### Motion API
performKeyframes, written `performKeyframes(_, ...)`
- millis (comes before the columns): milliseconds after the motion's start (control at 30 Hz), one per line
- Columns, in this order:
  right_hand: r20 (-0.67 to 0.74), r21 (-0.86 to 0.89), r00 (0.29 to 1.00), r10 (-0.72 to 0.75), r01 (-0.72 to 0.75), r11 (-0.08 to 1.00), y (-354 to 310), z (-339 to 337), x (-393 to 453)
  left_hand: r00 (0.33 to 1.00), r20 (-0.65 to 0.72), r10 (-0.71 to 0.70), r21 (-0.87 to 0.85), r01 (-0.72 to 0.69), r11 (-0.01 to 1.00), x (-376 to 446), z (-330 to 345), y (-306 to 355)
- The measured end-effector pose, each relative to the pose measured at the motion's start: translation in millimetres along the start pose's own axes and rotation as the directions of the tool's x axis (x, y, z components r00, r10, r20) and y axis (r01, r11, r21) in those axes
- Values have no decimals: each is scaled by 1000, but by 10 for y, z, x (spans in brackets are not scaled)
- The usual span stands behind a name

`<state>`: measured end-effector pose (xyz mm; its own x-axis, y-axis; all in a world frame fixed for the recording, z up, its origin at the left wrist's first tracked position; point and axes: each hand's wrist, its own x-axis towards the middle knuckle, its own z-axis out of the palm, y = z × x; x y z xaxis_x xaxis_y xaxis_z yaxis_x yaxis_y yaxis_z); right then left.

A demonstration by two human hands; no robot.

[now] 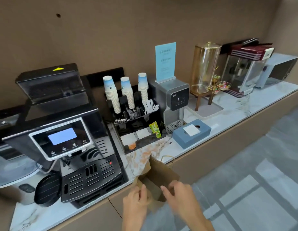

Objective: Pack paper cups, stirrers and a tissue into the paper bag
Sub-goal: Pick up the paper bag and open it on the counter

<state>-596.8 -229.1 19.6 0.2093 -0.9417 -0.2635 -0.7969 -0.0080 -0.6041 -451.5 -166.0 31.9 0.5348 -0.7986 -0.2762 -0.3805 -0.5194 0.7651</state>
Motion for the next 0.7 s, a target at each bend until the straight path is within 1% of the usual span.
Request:
performKeyframes(67, 19, 13, 1000, 7, -7, 1000, -22, -47, 304, 998, 50, 28, -39, -26, 999, 96, -14, 34)
performKeyframes(133, 54, -14, 999, 0, 1, 1000, -59, -144, 602, 997, 60, 52, -16, -52, 999, 263, -54, 38)
performKeyframes(233, 116, -61, 993, -30, 38, 997, -126, -291, 1118, 991, 116, 63, 159, -81, 984, 648, -168, 94)
performKeyframes(300, 169, -111, 984, -62, 81, 990, -189, -359, 1458, 989, 122, 86, 213, -111, 971, 955, -256, 169)
performKeyframes(367, 222, -169, 971, -92, 132, 977, -271, -414, 1795, 978, 68, 195, 191, -205, 960, 1270, -301, 243)
performKeyframes(400, 248, -195, 963, -109, 160, 968, -322, -436, 1959, 964, 63, 260, 173, -267, 948, 1426, -296, 274)
performKeyframes(433, 278, -219, 952, -126, 190, 957, -377, -455, 2115, 953, 85, 292, 167, -302, 939, 1569, -280, 313)
performKeyframes(567, 407, -284, 898, -169, 300, 911, -598, -467, 2631, 959, 159, 235, 252, -270, 929, 2040, -161, 412)
performKeyframes(700, 480, -283, 854, -200, 367, 886, -741, -408, 2965, 978, 122, 167, 352, -200, 914, 2361, -122, 481)
